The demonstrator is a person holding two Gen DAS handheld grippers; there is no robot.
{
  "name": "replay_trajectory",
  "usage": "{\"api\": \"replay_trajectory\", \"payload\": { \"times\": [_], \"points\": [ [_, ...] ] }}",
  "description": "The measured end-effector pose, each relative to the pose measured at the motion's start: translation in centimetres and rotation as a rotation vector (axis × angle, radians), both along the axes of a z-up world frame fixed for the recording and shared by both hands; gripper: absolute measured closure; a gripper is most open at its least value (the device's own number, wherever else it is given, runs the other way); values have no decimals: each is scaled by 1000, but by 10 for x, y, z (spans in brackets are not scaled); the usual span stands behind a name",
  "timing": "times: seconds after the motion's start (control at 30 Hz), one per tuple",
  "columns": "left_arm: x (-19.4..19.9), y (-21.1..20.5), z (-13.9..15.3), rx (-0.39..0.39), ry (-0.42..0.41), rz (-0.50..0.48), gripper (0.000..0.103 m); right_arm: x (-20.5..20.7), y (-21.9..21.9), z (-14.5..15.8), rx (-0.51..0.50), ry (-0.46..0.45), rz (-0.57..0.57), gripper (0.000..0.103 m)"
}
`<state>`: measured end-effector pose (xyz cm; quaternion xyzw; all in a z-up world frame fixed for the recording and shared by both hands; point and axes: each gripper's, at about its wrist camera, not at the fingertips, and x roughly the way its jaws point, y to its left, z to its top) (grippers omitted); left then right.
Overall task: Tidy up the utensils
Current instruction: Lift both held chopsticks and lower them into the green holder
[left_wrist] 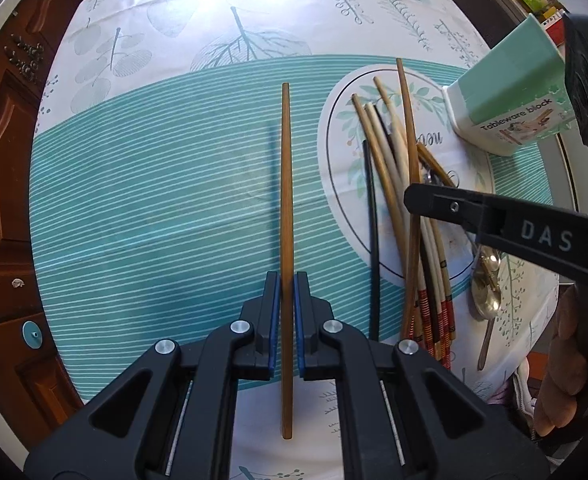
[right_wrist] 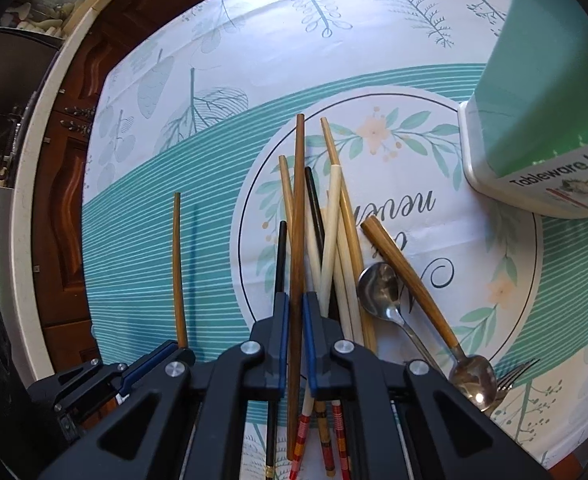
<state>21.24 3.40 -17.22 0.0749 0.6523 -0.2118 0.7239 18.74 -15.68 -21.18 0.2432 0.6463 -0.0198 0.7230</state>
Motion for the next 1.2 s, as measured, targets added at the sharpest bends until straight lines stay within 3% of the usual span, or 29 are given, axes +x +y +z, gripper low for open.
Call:
{"api": "replay_trajectory", "payload": {
  "times": [0.3, 0.53, 0.7, 0.83, 1.03, 1.2],
  "points": [
    [-30, -29, 51, -28, -151, -38, 99, -39, -27, 36, 118, -186, 12, 96],
    [-51, -53, 106, -81, -294, -50, 99, -73, -51, 73, 139, -371, 16, 96],
    [-52, -84, 170, -169, -465, -43, 99, -95, -71, 125, 48, -579, 27, 96],
    [-45, -112, 216, -286, -597, 2, 99, -101, -102, 164, -27, -750, -36, 96],
    [-27, -156, 249, -398, -693, 59, 99, -105, -146, 197, -137, -956, -184, 96],
    [-10, -184, 263, -479, -748, 108, 99, -98, -162, 198, -211, -1054, -250, 96]
  ]
}}
